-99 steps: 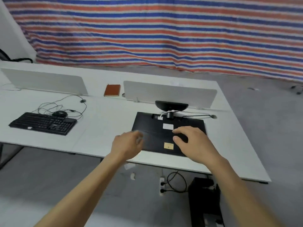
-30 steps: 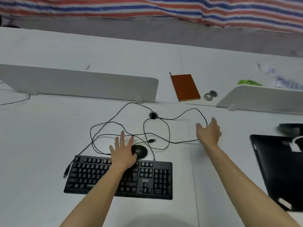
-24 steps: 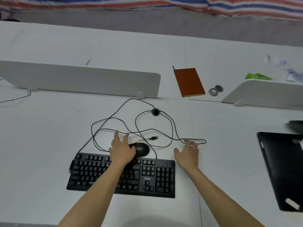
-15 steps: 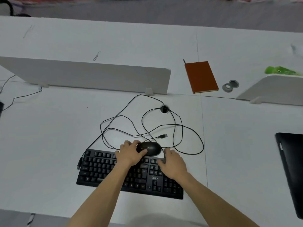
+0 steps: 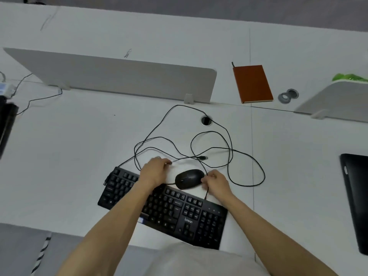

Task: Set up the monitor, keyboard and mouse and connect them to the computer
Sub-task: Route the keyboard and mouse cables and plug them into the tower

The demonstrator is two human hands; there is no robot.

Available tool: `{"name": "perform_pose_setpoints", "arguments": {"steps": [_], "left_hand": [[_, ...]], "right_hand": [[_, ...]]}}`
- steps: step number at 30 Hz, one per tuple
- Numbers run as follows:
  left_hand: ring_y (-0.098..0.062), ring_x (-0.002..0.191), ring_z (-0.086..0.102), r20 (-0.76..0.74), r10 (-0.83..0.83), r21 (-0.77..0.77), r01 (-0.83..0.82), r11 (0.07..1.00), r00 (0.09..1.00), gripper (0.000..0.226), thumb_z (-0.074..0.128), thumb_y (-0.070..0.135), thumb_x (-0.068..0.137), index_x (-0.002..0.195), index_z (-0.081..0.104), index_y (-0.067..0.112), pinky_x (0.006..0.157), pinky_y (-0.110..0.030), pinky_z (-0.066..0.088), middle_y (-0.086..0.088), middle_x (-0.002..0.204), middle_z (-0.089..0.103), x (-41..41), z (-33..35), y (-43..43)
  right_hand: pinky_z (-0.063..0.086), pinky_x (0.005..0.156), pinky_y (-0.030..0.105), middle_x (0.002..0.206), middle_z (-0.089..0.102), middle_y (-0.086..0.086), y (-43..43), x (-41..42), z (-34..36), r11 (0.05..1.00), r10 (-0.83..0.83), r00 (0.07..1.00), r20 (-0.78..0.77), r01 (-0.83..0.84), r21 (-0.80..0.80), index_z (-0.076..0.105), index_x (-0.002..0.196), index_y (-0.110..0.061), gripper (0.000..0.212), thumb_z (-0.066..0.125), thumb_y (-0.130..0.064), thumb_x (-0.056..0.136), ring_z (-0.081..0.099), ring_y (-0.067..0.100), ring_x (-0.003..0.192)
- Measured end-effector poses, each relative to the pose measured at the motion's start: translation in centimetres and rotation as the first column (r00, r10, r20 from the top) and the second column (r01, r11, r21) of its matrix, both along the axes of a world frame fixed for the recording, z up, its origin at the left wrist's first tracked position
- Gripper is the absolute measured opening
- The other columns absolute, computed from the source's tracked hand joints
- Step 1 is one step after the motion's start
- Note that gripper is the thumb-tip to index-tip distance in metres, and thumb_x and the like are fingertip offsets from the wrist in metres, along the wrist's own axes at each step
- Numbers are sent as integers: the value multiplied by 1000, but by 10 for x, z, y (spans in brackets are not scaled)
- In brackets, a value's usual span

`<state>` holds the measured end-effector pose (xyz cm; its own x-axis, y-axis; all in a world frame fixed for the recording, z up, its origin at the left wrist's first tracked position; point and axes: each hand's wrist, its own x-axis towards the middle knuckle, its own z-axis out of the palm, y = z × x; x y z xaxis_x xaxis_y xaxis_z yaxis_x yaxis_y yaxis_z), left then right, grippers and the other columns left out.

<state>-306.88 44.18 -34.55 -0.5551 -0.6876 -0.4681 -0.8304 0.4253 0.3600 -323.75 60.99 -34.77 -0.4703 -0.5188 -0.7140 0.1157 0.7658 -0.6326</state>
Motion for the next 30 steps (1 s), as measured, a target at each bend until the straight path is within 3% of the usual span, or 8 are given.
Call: {"name": "perform_pose_setpoints", "arguments": {"steps": [4, 9, 12, 16, 19, 22, 26, 30], "left_hand": [[-16, 99, 63, -326, 187, -15, -203, 979, 927, 24, 49, 23, 101, 112, 71, 28, 85, -31, 50, 2, 104, 69, -20, 30, -28], [-12, 61, 64, -504, 499, 421, -304, 854, 704, 24, 51, 19, 102, 116, 71, 17, 55, -13, 45, -1, 83, 71, -69, 89, -35], [-10, 67, 61, -440, 414, 534, -139, 834, 797, 24, 53, 23, 102, 116, 71, 18, 60, -18, 45, 0, 93, 72, -90, 115, -37], [-7, 72, 60, -377, 35, 429, 141, 892, 926, 23, 59, 25, 98, 115, 74, 26, 65, -12, 45, 5, 96, 72, -102, 120, -38], [-10, 97, 62, -346, -3, 104, 42, 994, 938, 20, 60, 33, 96, 112, 72, 35, 86, -27, 49, 8, 108, 65, -96, 93, -41], [-22, 103, 58, -294, 125, -141, -172, 975, 948, 19, 53, 34, 98, 109, 66, 27, 88, -40, 51, -1, 108, 59, -68, 61, -37], [-22, 121, 49, -51, 100, 98, -95, 991, 994, 33, 58, 35, 93, 126, 57, 29, 98, -40, 46, -1, 127, 53, -37, 27, -18], [-13, 119, 52, -140, 140, 376, -79, 923, 980, 43, 64, 42, 89, 131, 59, 32, 100, -29, 42, 7, 132, 58, -49, 28, 4]], "right_hand": [[43, 62, 32, 70, 62, 7, -14, -18, 30, 949, -252, 899, 358, 302, -89, 60, 93, -9, 8, 61, -8, 85, 57, 20, 59], [51, 72, 31, 82, 68, 4, -39, -38, 65, 956, -127, 906, 405, 220, -193, 71, 105, -11, 25, 69, -27, 86, 61, 19, 68], [50, 79, 34, 108, 75, 3, -57, -45, 77, 955, -118, 885, 450, 225, -193, 71, 113, -12, 42, 66, -46, 89, 65, 18, 79], [45, 65, 29, 88, 73, -2, -72, -53, 80, 878, -323, 787, 525, 456, -143, 69, 105, -8, 40, 66, -46, 91, 52, 13, 60], [39, 51, 23, 75, 59, -1, -73, -59, 71, 815, -453, 774, 443, 561, -145, 63, 92, -11, 4, 64, -15, 91, 40, 9, 47], [39, 48, 23, 82, 71, 1, -63, -66, 60, 731, -578, 709, 404, 670, -129, 67, 93, -12, 5, 62, -13, 92, 41, 8, 45], [24, 44, 24, 75, 63, 1, -35, -70, 41, 766, -557, 707, 435, 640, -62, 68, 100, -11, 14, 70, -18, 88, 26, 10, 45], [19, 45, 24, 74, 53, 1, -20, -66, 36, 833, -459, 735, 499, 552, -48, 77, 101, -9, 20, 63, -19, 90, 19, 10, 47]]}}
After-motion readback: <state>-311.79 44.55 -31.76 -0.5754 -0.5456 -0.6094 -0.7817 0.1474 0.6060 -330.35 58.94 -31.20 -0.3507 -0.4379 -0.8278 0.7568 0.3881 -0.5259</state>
